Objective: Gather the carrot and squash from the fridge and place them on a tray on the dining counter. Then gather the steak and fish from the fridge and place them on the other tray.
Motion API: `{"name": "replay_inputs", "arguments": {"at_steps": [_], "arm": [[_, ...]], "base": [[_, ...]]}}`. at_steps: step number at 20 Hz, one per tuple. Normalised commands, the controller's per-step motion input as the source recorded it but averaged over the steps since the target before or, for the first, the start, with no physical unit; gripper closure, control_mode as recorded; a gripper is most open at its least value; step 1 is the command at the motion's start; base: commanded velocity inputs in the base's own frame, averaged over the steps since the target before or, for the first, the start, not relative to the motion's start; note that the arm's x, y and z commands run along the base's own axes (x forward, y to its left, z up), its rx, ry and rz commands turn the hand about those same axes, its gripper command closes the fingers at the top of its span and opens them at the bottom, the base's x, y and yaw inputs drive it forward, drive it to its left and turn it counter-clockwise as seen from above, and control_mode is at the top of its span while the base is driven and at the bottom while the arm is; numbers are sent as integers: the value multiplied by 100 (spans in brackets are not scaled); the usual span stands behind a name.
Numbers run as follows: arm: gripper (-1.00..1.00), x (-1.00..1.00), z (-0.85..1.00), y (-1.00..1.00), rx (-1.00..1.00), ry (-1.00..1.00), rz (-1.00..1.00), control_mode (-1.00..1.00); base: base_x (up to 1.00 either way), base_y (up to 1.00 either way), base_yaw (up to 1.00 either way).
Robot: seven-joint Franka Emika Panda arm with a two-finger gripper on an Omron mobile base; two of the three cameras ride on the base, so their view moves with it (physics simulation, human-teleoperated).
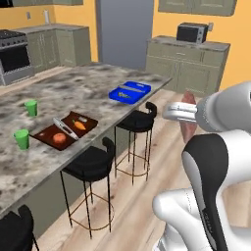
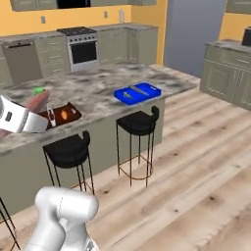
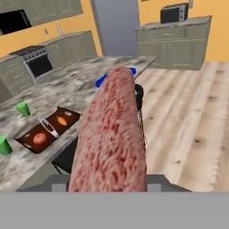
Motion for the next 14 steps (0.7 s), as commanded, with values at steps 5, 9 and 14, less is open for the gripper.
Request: {"name": "replay_inputs", "arguments": {"at_steps": [5, 9, 14], "arm": [[100, 0, 0, 0, 0, 0, 0, 100], [100, 0, 0, 0, 0, 0, 0, 100], [100, 0, 0, 0, 0, 0, 0, 100]], "base": [[64, -52, 31], [62, -49, 33], [60, -46, 36]]}}
